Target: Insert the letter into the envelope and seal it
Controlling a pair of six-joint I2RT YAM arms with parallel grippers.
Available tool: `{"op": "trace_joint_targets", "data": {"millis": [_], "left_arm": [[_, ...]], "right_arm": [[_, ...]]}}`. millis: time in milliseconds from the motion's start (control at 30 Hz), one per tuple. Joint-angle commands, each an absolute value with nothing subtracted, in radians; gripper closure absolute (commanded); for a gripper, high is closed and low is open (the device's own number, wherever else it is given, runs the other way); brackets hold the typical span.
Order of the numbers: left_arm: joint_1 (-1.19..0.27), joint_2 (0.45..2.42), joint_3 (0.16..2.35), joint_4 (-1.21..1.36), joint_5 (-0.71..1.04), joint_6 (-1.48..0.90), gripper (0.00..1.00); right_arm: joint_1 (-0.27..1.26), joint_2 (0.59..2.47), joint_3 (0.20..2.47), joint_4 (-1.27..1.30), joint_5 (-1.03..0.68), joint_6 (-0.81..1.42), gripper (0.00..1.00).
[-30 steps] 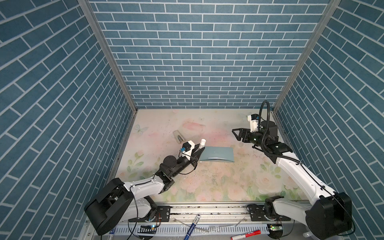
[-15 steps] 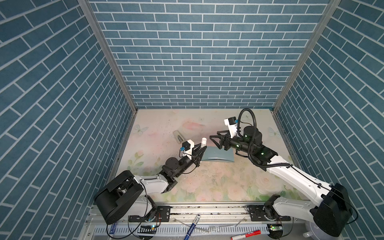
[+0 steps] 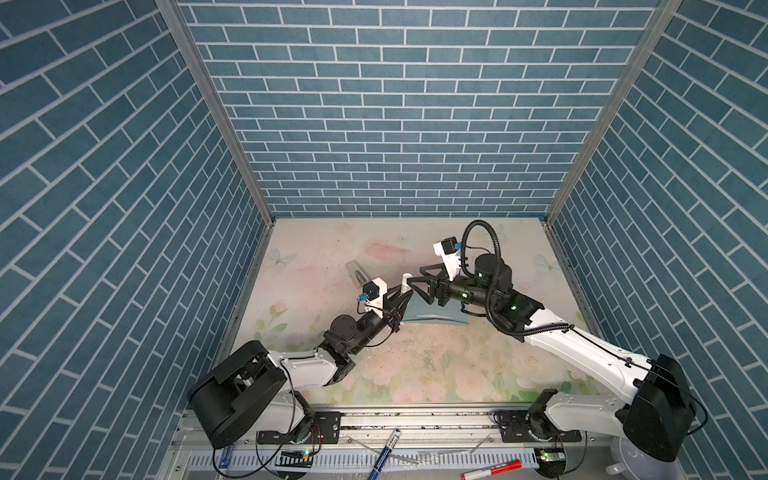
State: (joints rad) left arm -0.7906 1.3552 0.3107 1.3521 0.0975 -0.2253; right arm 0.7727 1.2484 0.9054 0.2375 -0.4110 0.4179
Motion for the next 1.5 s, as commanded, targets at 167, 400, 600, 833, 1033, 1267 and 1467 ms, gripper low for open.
{"op": "trace_joint_targets", "data": {"millis": [167, 400, 600, 833, 1033, 1267, 1467], "left_arm": [[-0.798, 1.355, 0.341, 1.378, 0.103, -0.226, 1.0], [-0.798, 1.352, 0.34, 1.373, 0.101, -0.226, 1.0], [-0.796, 1.351, 0.339, 1.372, 0.1, -0.226, 1.0], [-0.798, 1.348, 0.341, 1.351, 0.105, -0.224, 0.98], [-0.798, 1.331, 0.341, 1.295, 0.115, -0.211, 0.66], [-0.764, 1.154, 0.378, 0.917, 0.246, -0.204, 0.3], [-0.747, 1.032, 0.43, 0.647, 0.436, -0.172, 0.23]], "right_arm": [[0.8, 1.3, 0.996, 0.259, -0.445, 0.379, 0.33], [0.81, 1.321, 1.007, 0.258, -0.448, 0.378, 0.51], [0.814, 1.333, 1.014, 0.248, -0.463, 0.374, 0.68], [0.815, 1.341, 1.021, 0.231, -0.48, 0.369, 0.82], [0.815, 1.327, 1.027, 0.187, -0.471, 0.327, 0.88], [0.813, 1.27, 1.114, -0.138, -0.428, 0.111, 0.92], [0.805, 1.25, 1.197, -0.363, -0.473, -0.028, 0.93]]}}
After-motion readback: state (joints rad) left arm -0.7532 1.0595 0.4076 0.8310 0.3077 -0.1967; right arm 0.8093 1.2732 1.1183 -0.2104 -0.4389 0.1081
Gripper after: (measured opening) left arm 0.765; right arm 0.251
